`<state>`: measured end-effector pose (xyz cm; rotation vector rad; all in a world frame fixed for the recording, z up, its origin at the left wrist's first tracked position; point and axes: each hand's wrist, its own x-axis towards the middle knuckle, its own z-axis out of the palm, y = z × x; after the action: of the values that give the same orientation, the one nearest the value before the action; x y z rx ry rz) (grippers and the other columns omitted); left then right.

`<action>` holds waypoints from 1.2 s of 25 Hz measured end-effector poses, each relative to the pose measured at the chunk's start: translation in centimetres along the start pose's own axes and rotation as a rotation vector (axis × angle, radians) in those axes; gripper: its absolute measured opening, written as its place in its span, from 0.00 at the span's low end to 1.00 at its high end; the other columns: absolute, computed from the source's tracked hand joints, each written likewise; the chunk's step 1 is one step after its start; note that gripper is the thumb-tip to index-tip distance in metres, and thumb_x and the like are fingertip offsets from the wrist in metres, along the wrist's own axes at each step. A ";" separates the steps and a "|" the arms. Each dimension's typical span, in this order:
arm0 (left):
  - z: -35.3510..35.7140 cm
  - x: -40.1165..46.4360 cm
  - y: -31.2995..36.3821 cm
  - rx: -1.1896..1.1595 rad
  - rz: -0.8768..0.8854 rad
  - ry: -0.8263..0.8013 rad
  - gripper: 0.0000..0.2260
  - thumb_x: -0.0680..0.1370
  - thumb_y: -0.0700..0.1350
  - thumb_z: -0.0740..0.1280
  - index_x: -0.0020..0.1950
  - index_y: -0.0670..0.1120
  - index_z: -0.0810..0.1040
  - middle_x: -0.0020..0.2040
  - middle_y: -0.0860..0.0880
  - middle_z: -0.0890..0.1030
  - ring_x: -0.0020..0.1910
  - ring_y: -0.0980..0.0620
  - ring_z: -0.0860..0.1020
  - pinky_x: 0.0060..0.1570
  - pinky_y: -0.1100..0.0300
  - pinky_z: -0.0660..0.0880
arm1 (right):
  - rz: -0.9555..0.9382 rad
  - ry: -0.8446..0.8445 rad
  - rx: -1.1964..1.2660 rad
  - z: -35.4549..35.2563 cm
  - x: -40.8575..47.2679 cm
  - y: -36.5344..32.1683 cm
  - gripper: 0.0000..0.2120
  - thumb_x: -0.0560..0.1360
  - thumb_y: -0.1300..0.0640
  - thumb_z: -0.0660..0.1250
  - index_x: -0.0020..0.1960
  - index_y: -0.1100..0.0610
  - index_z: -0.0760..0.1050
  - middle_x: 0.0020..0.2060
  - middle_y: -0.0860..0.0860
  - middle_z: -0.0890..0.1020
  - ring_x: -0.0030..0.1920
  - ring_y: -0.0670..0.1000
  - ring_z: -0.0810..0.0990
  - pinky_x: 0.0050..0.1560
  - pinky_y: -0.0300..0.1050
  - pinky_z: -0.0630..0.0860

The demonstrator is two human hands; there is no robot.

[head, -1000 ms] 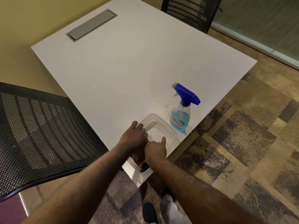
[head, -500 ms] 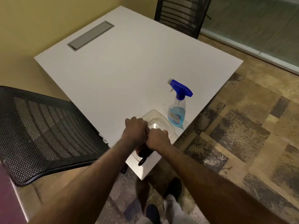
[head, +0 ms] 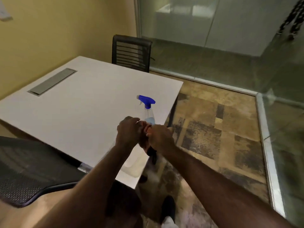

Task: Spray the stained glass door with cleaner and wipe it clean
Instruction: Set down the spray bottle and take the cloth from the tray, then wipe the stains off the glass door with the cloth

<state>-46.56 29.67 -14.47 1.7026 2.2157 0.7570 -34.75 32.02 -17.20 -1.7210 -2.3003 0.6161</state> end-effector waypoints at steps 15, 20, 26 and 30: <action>3.2 -7.5 28.2 0.203 1.029 0.157 0.09 0.77 0.44 0.68 0.57 0.46 0.80 0.60 0.46 0.82 0.67 0.42 0.74 0.71 0.40 0.60 | 0.486 0.611 -0.467 -23.4 -22.2 17.7 0.13 0.74 0.56 0.63 0.59 0.53 0.73 0.60 0.52 0.77 0.68 0.57 0.69 0.69 0.60 0.56; 3.9 -15.2 38.1 0.041 1.246 0.192 0.10 0.78 0.48 0.68 0.57 0.45 0.77 0.55 0.43 0.85 0.69 0.40 0.74 0.74 0.37 0.56 | 0.555 0.775 -0.595 -29.0 -34.0 22.7 0.19 0.77 0.47 0.63 0.65 0.54 0.71 0.67 0.52 0.75 0.71 0.53 0.67 0.74 0.59 0.46; 3.7 -27.4 49.1 -0.189 1.447 0.279 0.12 0.76 0.48 0.69 0.55 0.42 0.79 0.49 0.41 0.86 0.65 0.39 0.78 0.74 0.36 0.52 | 0.706 0.940 -0.782 -34.8 -49.4 26.7 0.21 0.77 0.48 0.66 0.67 0.54 0.70 0.66 0.52 0.76 0.70 0.53 0.70 0.72 0.56 0.41; 3.3 -34.2 56.2 -0.330 1.544 0.231 0.15 0.73 0.45 0.74 0.58 0.42 0.80 0.52 0.42 0.86 0.63 0.39 0.79 0.74 0.36 0.54 | 0.837 1.012 -0.877 -38.1 -58.1 28.0 0.19 0.77 0.49 0.67 0.65 0.53 0.72 0.62 0.50 0.79 0.66 0.52 0.73 0.74 0.58 0.49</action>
<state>11.12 8.34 9.06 2.9557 0.3336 1.4616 22.20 -8.72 9.28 -2.4528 -1.0685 -1.1331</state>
